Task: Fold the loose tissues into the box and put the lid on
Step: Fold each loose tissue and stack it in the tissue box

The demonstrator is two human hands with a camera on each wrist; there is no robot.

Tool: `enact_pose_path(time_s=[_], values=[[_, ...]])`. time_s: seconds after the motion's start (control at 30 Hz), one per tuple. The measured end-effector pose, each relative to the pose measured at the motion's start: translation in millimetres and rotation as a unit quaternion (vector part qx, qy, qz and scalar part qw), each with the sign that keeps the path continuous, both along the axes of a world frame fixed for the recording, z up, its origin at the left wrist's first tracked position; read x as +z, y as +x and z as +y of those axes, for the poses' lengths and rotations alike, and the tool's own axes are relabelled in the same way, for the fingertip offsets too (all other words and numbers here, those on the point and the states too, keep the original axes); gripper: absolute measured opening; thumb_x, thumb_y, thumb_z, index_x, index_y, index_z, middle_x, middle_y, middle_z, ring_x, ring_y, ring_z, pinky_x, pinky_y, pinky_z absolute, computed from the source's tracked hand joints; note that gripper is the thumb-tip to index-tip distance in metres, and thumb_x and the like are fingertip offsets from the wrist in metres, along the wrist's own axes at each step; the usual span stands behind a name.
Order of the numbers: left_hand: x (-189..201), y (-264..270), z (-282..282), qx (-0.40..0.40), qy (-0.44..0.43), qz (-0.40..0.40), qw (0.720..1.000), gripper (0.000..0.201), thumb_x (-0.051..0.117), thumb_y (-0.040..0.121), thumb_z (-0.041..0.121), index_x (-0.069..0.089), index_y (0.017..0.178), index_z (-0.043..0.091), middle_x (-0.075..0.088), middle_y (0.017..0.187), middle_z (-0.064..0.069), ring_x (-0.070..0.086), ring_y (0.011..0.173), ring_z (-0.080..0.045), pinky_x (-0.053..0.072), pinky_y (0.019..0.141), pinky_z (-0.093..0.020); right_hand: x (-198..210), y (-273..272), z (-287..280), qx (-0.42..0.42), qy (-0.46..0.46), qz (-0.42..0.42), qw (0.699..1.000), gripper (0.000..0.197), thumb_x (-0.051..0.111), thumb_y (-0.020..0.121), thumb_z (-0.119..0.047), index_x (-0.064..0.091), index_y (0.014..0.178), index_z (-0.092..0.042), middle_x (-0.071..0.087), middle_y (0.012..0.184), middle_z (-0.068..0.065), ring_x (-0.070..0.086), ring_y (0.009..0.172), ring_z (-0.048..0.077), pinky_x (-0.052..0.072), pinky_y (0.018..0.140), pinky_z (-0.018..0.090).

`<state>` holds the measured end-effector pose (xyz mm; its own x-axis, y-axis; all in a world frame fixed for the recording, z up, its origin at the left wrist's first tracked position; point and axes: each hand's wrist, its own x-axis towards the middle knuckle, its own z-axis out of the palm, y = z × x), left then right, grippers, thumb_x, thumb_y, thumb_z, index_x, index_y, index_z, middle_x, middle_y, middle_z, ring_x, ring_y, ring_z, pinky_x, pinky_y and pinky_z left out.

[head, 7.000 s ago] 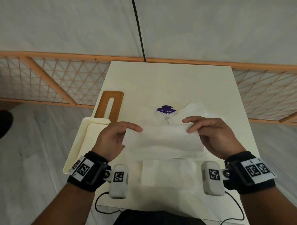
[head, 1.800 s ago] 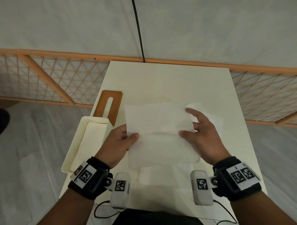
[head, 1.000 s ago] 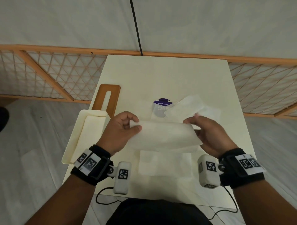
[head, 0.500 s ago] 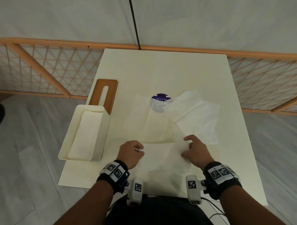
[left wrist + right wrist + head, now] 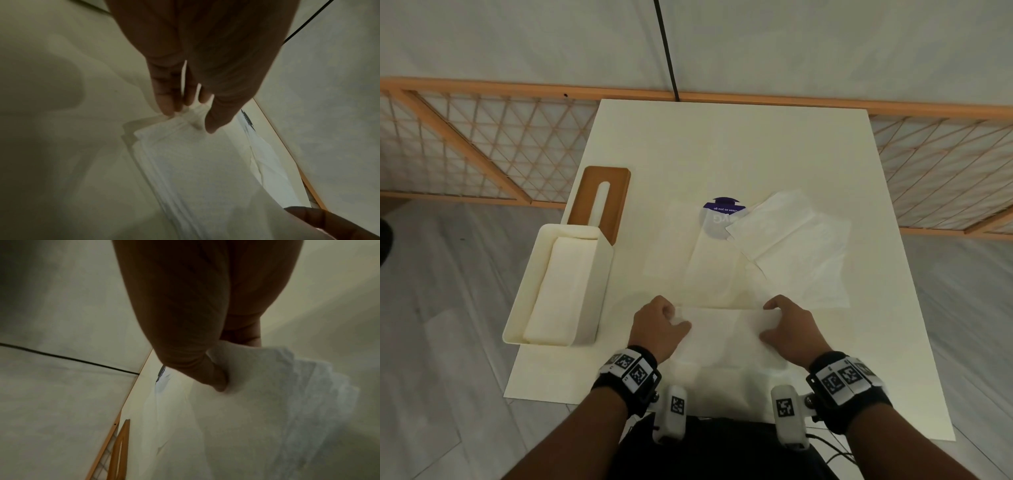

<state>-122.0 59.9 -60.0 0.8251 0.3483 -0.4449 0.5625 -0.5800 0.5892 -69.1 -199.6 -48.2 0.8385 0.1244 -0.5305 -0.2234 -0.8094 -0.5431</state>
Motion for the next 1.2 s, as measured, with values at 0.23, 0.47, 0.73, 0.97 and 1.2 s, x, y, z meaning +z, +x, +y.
enact_pose_path(time_s=[0.23,0.47,0.73,0.97,1.2], values=[[0.0,-1.1,-0.1,-0.044,0.032,0.083,0.995,0.03,0.074,0.081,0.04,0.059,0.097,0.02,0.065,0.091,0.005,0.059,0.082,-0.011,0.042,0.068,-0.02,-5.6,3.5,-19.1,-0.054,-0.092,0.052,0.993,0.037,0.058,0.082,-0.047,0.061,0.082,-0.01,0.068,0.08,0.003,0.067,0.079,0.024,0.055,0.077,0.034],[5.1,12.0,-7.0,-0.105,0.084,0.068,0.989,0.039,0.059,0.088,0.017,0.039,0.054,0.014,0.044,0.053,0.002,0.043,0.051,-0.015,0.032,0.048,-0.024,-7.0,-1.8,-4.9,0.013,-0.135,0.053,0.989,0.03,0.061,0.089,-0.038,0.051,0.073,-0.015,0.054,0.076,0.0,0.053,0.078,0.024,0.043,0.069,0.028],[19.5,41.2,7.8,-0.074,0.107,0.06,0.99,0.016,0.056,0.088,0.029,0.06,0.086,0.013,0.065,0.086,-0.004,0.062,0.08,-0.024,0.05,0.071,-0.031,0.2,4.3,-15.8,-0.013,-0.137,0.076,0.988,0.035,0.076,0.072,-0.042,0.057,0.072,-0.013,0.062,0.082,0.005,0.061,0.077,0.023,0.045,0.062,0.029],[-18.1,99.5,18.3,-0.229,0.097,-0.007,0.968,0.044,0.062,0.084,0.001,0.059,0.126,0.015,0.054,0.126,-0.004,0.05,0.12,-0.022,0.041,0.101,-0.027,16.7,10.8,-27.6,-0.061,-0.123,0.022,0.99,0.042,0.072,0.082,-0.033,0.067,0.105,0.002,0.07,0.104,0.012,0.063,0.1,0.031,0.053,0.085,0.037],[-34.6,96.5,29.8,-0.266,0.18,-0.061,0.945,0.022,0.058,0.096,0.022,0.073,0.11,0.014,0.064,0.114,-0.005,0.056,0.11,-0.023,0.045,0.097,-0.033,28.4,16.9,-38.9,-0.075,-0.094,0.001,0.993,0.033,0.07,0.085,-0.036,0.068,0.11,-0.016,0.069,0.106,-0.002,0.061,0.107,0.022,0.049,0.09,0.032]])
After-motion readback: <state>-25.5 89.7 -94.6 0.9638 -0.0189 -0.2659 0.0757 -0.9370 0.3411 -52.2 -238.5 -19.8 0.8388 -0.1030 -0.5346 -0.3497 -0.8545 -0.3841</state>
